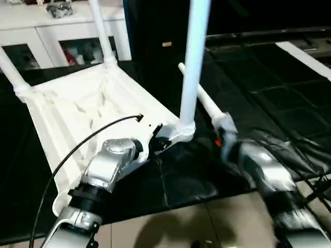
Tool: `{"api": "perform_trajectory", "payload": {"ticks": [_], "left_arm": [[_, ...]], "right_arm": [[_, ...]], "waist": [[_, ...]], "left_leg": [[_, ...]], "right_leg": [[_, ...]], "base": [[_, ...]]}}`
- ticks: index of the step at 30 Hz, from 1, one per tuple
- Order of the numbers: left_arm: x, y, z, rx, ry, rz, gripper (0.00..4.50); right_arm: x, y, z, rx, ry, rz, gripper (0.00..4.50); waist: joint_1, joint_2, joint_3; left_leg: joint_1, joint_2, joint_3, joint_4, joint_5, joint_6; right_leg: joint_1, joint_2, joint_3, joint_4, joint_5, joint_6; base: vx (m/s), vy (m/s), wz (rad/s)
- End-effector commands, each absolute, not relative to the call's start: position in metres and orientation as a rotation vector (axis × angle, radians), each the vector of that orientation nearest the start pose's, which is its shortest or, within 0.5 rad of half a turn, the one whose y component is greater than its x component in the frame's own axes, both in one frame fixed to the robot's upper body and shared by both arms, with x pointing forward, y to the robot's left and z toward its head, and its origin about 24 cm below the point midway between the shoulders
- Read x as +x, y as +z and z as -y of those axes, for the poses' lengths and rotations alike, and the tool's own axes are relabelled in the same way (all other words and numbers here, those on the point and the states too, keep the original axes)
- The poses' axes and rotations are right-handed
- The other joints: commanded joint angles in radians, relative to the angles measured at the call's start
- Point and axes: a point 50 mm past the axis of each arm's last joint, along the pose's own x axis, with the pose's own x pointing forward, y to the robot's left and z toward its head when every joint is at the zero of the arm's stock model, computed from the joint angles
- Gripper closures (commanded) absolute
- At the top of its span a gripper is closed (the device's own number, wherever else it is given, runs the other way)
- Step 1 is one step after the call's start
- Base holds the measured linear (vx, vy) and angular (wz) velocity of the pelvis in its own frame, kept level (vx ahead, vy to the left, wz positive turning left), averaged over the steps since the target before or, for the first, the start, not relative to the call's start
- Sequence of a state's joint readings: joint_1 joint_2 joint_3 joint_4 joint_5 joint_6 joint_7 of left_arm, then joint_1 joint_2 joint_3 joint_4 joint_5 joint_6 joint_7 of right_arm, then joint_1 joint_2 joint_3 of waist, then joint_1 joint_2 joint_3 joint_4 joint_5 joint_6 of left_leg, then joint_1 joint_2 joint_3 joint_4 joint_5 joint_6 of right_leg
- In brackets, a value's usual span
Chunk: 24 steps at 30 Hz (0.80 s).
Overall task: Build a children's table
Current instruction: Rotate table base
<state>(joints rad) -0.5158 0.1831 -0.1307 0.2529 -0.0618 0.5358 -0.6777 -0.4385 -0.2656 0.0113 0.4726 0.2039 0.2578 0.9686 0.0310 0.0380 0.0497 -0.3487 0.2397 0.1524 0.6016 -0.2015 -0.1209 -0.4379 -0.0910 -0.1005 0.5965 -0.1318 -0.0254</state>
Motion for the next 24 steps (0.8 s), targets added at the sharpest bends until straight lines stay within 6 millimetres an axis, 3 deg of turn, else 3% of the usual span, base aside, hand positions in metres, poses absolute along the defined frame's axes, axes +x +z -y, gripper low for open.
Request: {"api": "perform_trajectory", "payload": {"ticks": [1,4,7,9,10,11,12,13,17,18,19,20,21,23,24], "left_arm": [[0.330,0.094,-0.112,0.102,-0.783,-0.284,3.73],[0.333,0.107,-0.125,0.098,-0.743,-0.250,3.73],[0.332,0.122,-0.155,0.197,-0.676,-0.243,3.88],[0.329,0.125,-0.175,0.302,-0.637,-0.286,3.99],[0.323,0.126,-0.211,0.468,-0.540,-0.385,4.07],[0.319,0.126,-0.226,0.514,-0.494,-0.436,4.10],[0.315,0.126,-0.241,0.558,-0.446,-0.482,4.20],[0.311,0.127,-0.253,0.595,-0.396,-0.519,4.33],[0.303,0.127,-0.275,0.650,-0.296,-0.578,4.44],[0.302,0.126,-0.280,0.656,-0.271,-0.591,4.44],[0.297,0.122,-0.294,0.685,-0.202,-0.635,4.44],[0.297,0.122,-0.294,0.685,-0.202,-0.635,4.44],[0.292,0.116,-0.302,0.720,-0.172,-0.682,4.44],[0.288,0.108,-0.302,0.721,-0.193,-0.717,4.44],[0.286,0.102,-0.299,0.714,-0.221,-0.739,4.44]], "right_arm": [[0.301,0.046,0.140,0.072,1.042,-0.316,0.00],[0.296,0.041,0.132,0.057,1.058,-0.335,0.00],[0.296,0.037,0.119,0.037,1.046,-0.345,0.00],[0.297,0.037,0.112,0.036,1.052,-0.344,0.00],[0.299,0.035,0.100,0.023,1.062,-0.346,0.00],[0.300,0.034,0.095,0.017,1.061,-0.348,0.00],[0.302,0.035,0.091,0.020,1.055,-0.350,0.00],[0.304,0.035,0.088,0.023,1.049,-0.353,0.00],[0.305,0.035,0.083,0.021,1.046,-0.362,0.00],[0.305,0.034,0.082,0.019,1.046,-0.364,0.00],[0.306,0.033,0.079,0.014,1.045,-0.372,0.00],[0.306,0.033,0.079,0.014,1.045,-0.372,0.00],[0.306,0.032,0.076,0.004,1.046,-0.380,0.00],[0.306,0.030,0.075,-0.005,1.042,-0.387,0.00],[0.307,0.029,0.075,-0.011,1.035,-0.391,0.00]], "waist": [[0.009,-0.012,-0.074],[0.009,-0.011,-0.073],[0.003,-0.007,-0.071],[0.002,-0.003,-0.071],[-0.001,-0.003,-0.070],[-0.001,-0.005,-0.072],[-0.009,0.004,-0.070],[-0.015,-0.001,-0.068],[0.003,0.009,-0.068],[0.004,-0.002,-0.068],[0.006,-0.003,-0.067],[0.006,-0.003,-0.067],[0.003,0.000,-0.064],[-0.001,-0.008,-0.065],[0.001,-0.005,-0.065]], "left_leg": [[-0.014,-0.035,0.029,-0.056,-0.164,0.098],[-0.015,-0.034,0.027,-0.059,-0.173,0.084],[-0.019,-0.032,0.021,-0.065,-0.182,0.068],[-0.009,-0.031,0.020,-0.066,-0.196,0.061],[-0.012,-0.031,0.019,-0.067,-0.196,0.058],[-0.013,-0.029,0.015,-0.069,-0.191,0.053],[-0.013,-0.030,0.014,-0.070,-0.190,0.047],[-0.007,-0.029,0.017,-0.069,-0.197,0.044],[0.005,-0.024,0.020,-0.070,-0.196,0.032],[0.004,-0.023,0.021,-0.072,-0.200,0.032],[0.001,-0.025,0.021,-0.074,-0.218,0.029],[0.001,-0.025,0.021,-0.074,-0.218,0.029],[-0.006,-0.026,0.014,-0.079,-0.250,0.022],[-0.005,-0.026,0.013,-0.079,-0.258,0.017],[0.000,-0.025,0.015,-0.078,-0.258,0.016]], "right_leg": [[0.082,-0.018,0.023,-0.081,-0.356,-0.158],[0.080,-0.019,0.021,-0.083,-0.391,-0.133],[0.081,-0.020,0.020,-0.079,-0.404,-0.124],[0.073,-0.020,0.022,-0.080,-0.409,-0.122],[0.075,-0.020,0.022,-0.076,-0.401,-0.122],[0.077,-0.022,0.023,-0.069,-0.392,-0.125],[0.075,-0.022,0.024,-0.067,-0.381,-0.130],[0.070,-0.019,0.025,-0.070,-0.369,-0.142],[0.064,-0.021,0.033,-0.064,-0.317,-0.181],[0.064,-0.020,0.034,-0.063,-0.288,-0.195],[0.066,-0.021,0.035,-0.061,-0.293,-0.196],[0.066,-0.021,0.035,-0.061,-0.293,-0.196],[0.071,-0.024,0.032,-0.061,-0.341,-0.174],[0.072,-0.027,0.033,-0.064,-0.367,-0.158],[0.067,-0.028,0.036,-0.068,-0.369,-0.160]], "base": [[0.000,0.000,0.00],[0.000,0.000,0.00],[0.000,0.000,0.00],[0.000,0.000,0.00],[0.000,0.000,0.00],[0.000,0.000,0.00],[0.000,0.000,0.00],[0.000,0.000,0.00],[0.000,0.000,0.00],[0.000,0.000,0.00],[0.000,0.000,0.00],[0.000,0.000,0.00],[0.000,0.000,0.00],[0.000,0.000,0.00],[0.000,0.000,0.00]]}}
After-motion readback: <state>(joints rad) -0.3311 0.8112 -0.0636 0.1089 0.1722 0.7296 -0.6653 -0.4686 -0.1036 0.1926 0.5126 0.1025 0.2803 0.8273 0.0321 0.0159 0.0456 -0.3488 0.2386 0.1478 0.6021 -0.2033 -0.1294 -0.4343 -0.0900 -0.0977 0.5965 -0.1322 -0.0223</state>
